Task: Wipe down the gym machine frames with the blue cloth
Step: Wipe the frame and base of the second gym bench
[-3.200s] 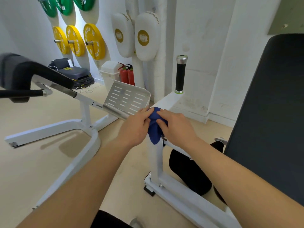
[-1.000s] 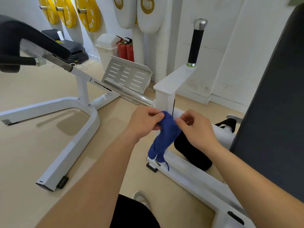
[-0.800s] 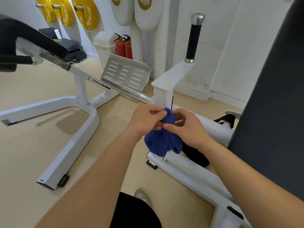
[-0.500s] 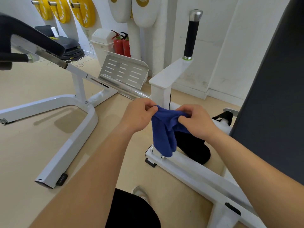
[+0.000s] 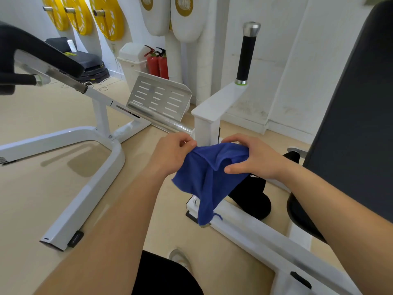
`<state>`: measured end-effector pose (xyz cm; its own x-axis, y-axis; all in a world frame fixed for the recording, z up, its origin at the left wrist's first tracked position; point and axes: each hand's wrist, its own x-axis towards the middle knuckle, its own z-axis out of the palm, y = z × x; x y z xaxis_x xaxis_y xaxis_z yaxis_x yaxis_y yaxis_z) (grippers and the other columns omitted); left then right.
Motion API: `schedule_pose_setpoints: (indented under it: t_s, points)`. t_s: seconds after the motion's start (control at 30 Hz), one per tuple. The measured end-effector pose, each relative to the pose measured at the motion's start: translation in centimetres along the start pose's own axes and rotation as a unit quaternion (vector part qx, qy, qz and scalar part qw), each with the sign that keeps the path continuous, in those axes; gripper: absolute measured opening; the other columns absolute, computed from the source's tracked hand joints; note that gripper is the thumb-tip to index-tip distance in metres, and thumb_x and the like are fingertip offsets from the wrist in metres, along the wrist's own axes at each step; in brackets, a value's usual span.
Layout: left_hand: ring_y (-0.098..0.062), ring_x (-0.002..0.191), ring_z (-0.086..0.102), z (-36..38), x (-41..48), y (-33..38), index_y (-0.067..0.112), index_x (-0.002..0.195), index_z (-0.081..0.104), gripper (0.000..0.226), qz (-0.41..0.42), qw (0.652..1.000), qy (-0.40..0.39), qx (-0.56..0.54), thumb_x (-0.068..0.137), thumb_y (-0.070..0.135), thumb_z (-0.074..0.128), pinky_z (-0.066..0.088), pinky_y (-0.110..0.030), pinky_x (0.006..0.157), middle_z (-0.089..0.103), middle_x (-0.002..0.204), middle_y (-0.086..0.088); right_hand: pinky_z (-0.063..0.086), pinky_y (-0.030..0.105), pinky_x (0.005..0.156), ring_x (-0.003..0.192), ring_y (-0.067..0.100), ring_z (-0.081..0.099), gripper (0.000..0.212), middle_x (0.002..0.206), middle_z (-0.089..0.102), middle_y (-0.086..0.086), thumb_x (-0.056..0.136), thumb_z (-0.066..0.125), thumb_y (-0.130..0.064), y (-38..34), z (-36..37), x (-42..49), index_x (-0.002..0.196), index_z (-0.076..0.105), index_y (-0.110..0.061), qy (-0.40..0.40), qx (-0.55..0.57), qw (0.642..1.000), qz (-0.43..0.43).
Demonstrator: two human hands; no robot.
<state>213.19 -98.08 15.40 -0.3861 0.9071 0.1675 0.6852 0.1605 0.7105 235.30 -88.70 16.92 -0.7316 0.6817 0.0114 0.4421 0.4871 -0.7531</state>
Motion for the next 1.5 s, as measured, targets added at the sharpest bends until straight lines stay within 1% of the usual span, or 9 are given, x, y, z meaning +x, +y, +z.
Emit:
schedule_pose_setpoints:
  t_s: [0.27,0.37,0.63,0.8,1.07,1.17,1.3,1.4,1.5]
  points:
    - [-0.013,0.09,0.072,-0.6,-1.3,0.4,0.015,0.103,0.073,0.013,-0.044,0.948,-0.202,-0.242,0.095,0.016,0.063,0.057,-0.024,0.074,0.076,0.097,0.0,0.042,0.03,0.068,0.069,0.012,0.053,0.019,0.071,0.061,0.0,0.092,0.054,-0.012,-1.1,-0.7,3.0,0.08,0.068,-0.013,0.105,0.103,0.989,0.023]
    - [-0.015,0.091,0.071,-0.2,-1.1,-0.1,0.01,0.105,0.074,0.018,-0.045,0.954,-0.244,-0.169,0.087,0.012,0.071,0.058,-0.024,0.076,0.075,0.102,-0.004,0.042,0.03,0.063,0.066,0.013,0.052,0.02,0.07,0.06,-0.001,0.095,0.054,-0.011,-1.0,-1.2,3.7,0.081,0.067,-0.012,0.086,0.113,0.99,0.027]
    - [-0.022,0.058,0.066,0.4,2.0,-4.6,0.021,0.077,0.059,0.023,-0.107,0.992,-0.059,0.033,0.098,0.028,0.053,0.055,-0.039,0.07,0.065,0.07,-0.005,0.028,0.023,0.04,0.053,0.016,0.041,0.009,0.071,0.059,0.009,0.092,0.067,-0.021,1.4,-2.6,4.7,0.096,0.07,-0.014,0.041,0.1,0.987,0.121]
    - [-0.024,0.068,0.073,1.5,2.7,-3.4,0.019,0.088,0.059,0.024,-0.142,0.974,0.035,-0.17,0.1,0.037,0.049,0.058,-0.037,0.068,0.072,0.092,-0.011,0.038,0.028,0.052,0.061,0.019,0.053,0.02,0.084,0.061,0.014,0.093,0.052,0.002,2.6,-2.4,4.8,0.108,0.062,-0.007,-0.022,0.32,0.937,0.14]
    - [-0.026,0.101,0.07,3.1,2.4,1.1,0.012,0.094,0.072,0.02,-0.097,0.899,0.149,-0.4,0.097,0.024,0.057,0.057,-0.035,0.092,0.073,0.101,-0.012,0.053,0.027,0.076,0.089,0.018,0.069,0.03,0.095,0.073,0.005,0.096,0.044,0.006,0.0,3.0,4.6,0.101,0.07,-0.009,0.23,0.552,0.802,0.016]
    - [-0.03,0.091,0.068,3.4,2.7,1.3,-0.001,0.088,0.064,0.018,-0.129,0.852,0.137,-0.488,0.091,0.014,0.054,0.054,-0.035,0.084,0.066,0.091,-0.014,0.053,0.023,0.088,0.097,0.004,0.067,0.038,0.104,0.073,-0.011,0.099,0.042,-0.001,-1.0,5.2,4.5,0.11,0.069,-0.025,0.25,0.491,0.834,-0.015]
    - [-0.011,0.073,0.062,4.5,2.5,0.6,0.011,0.087,0.067,0.015,-0.093,0.914,0.171,-0.355,0.086,0.025,0.068,0.051,-0.028,0.073,0.069,0.084,0.001,0.031,0.025,0.115,0.137,-0.001,0.038,0.051,0.152,0.041,-0.012,0.104,0.039,-0.012,-0.6,8.2,4.9,0.153,0.032,-0.026,0.247,0.297,0.919,-0.084]
    - [0.006,0.09,0.062,5.6,2.3,0.6,0.02,0.112,0.062,0.032,-0.107,0.929,0.217,-0.281,0.086,0.035,0.073,0.048,-0.014,0.081,0.066,0.106,0.013,0.019,0.001,0.104,0.144,0.0,0.02,0.064,0.162,0.01,-0.008,0.105,0.041,-0.024,-0.2,10.1,5.6,0.159,0.006,-0.023,0.265,0.151,0.951,-0.051]
    - [-0.011,0.082,0.061,7.0,2.6,0.1,0.008,0.111,0.06,0.054,-0.178,0.942,0.145,-0.244,0.091,0.058,0.056,0.047,-0.025,0.068,0.064,0.095,0.008,0.025,0.003,0.095,0.145,0.007,0.02,0.067,0.164,0.0,-0.007,0.105,0.04,-0.028,0.6,10.6,6.3,0.158,-0.001,-0.025,0.283,0.08,0.954,-0.051]
